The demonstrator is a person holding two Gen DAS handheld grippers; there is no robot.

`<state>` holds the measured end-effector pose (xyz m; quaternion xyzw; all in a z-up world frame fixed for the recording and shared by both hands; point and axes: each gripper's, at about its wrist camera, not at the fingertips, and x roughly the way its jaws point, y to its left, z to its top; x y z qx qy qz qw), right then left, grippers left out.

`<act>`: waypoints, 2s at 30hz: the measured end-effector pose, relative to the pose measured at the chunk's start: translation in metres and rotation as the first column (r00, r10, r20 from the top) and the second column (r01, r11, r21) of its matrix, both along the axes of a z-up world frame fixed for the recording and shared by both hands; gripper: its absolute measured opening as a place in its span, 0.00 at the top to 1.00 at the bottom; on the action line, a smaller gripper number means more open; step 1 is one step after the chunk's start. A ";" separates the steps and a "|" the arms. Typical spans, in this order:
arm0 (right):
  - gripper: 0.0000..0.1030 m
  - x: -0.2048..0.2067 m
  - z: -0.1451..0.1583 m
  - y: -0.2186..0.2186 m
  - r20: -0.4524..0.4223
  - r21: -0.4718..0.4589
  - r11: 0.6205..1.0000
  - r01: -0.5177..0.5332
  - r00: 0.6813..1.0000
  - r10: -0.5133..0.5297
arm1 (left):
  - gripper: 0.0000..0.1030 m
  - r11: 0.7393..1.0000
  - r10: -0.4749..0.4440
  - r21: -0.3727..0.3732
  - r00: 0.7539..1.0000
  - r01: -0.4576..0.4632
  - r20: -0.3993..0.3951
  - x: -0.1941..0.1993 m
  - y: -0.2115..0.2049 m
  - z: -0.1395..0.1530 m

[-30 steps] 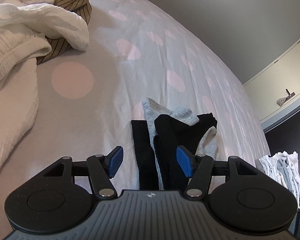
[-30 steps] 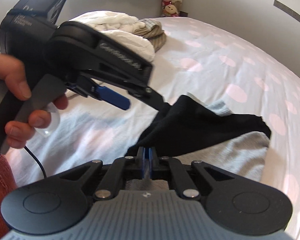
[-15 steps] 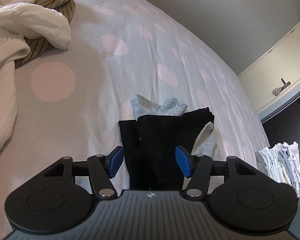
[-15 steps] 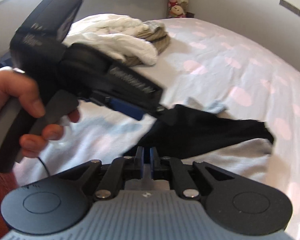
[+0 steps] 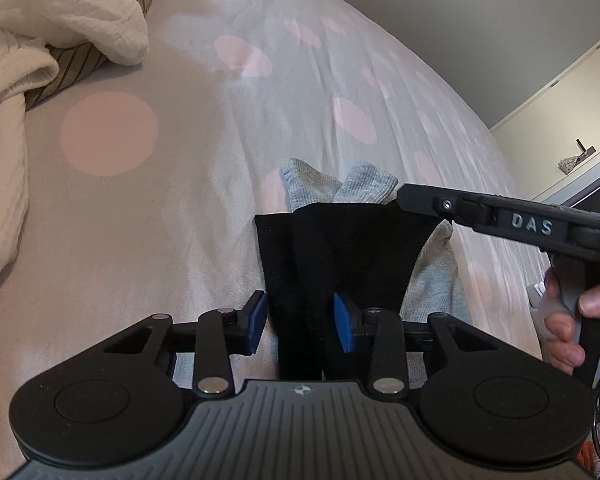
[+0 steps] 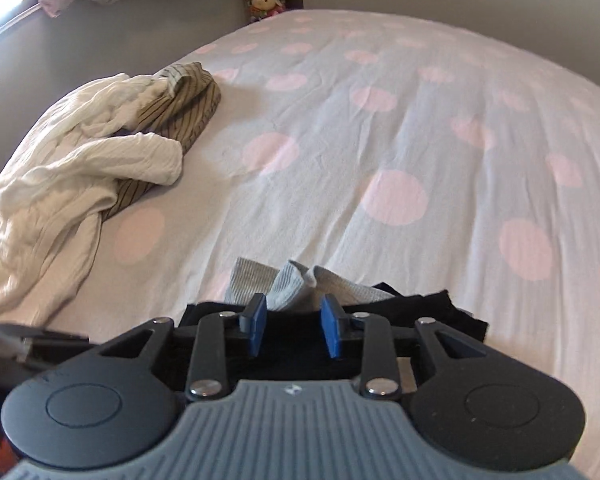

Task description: Fold clothes

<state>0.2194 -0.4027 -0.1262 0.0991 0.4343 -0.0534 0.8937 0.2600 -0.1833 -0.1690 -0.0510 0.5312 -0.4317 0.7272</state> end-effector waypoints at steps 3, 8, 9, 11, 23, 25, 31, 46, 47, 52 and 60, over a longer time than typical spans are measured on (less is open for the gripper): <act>0.71 0.015 -0.011 -0.005 -0.031 0.044 0.999 0.002 1.000 -0.001 | 0.68 1.000 -0.004 -0.002 1.000 0.004 -0.006 0.001 0.000 -0.001; 0.95 0.038 -0.018 -0.004 -0.032 0.141 0.990 -0.018 0.999 0.023 | 0.68 1.000 -0.012 -0.007 1.000 0.012 -0.009 0.001 0.000 -0.002; 0.95 0.042 -0.017 -0.003 -0.025 0.150 0.988 -0.019 0.999 0.023 | 0.69 1.000 -0.016 -0.008 1.000 0.016 -0.007 0.000 0.000 -0.002; 0.96 0.054 -0.020 -0.002 -0.030 0.167 0.986 -0.015 0.999 0.021 | 0.69 1.000 -0.024 -0.007 1.000 0.024 -0.002 -0.001 0.000 -0.001; 0.85 0.070 -0.028 -0.003 -0.048 0.211 0.977 0.025 0.999 -0.015 | 0.69 0.999 -0.021 -0.032 1.000 0.021 0.007 -0.002 0.003 0.002; 0.85 0.062 -0.020 0.000 -0.039 0.165 0.986 -0.011 0.999 0.017 | 0.69 0.998 -0.001 -0.056 0.999 0.003 0.044 -0.003 0.005 0.009; 0.89 0.049 -0.017 0.000 -0.093 0.122 0.991 -0.050 0.994 0.061 | 0.56 0.997 0.024 -0.078 0.996 -0.018 0.082 -0.003 0.004 0.013; 0.95 0.064 -0.023 0.034 -0.121 0.075 0.989 -0.127 0.983 0.136 | 0.56 0.998 0.036 -0.062 0.998 -0.033 0.050 0.000 0.003 0.007; 0.95 0.063 -0.021 0.033 -0.118 0.068 0.990 -0.121 0.985 0.128 | 0.56 0.997 0.038 -0.063 0.998 -0.035 0.048 0.000 0.002 0.006; 0.93 0.046 -0.022 0.032 -0.126 0.027 0.993 -0.113 0.985 0.115 | 0.50 0.998 0.020 -0.053 0.999 -0.018 0.043 -0.001 0.001 0.005; 0.92 0.040 -0.046 0.040 -0.143 0.040 0.996 -0.077 0.986 0.082 | 0.45 0.999 0.027 -0.034 0.998 -0.026 0.048 0.001 0.001 0.002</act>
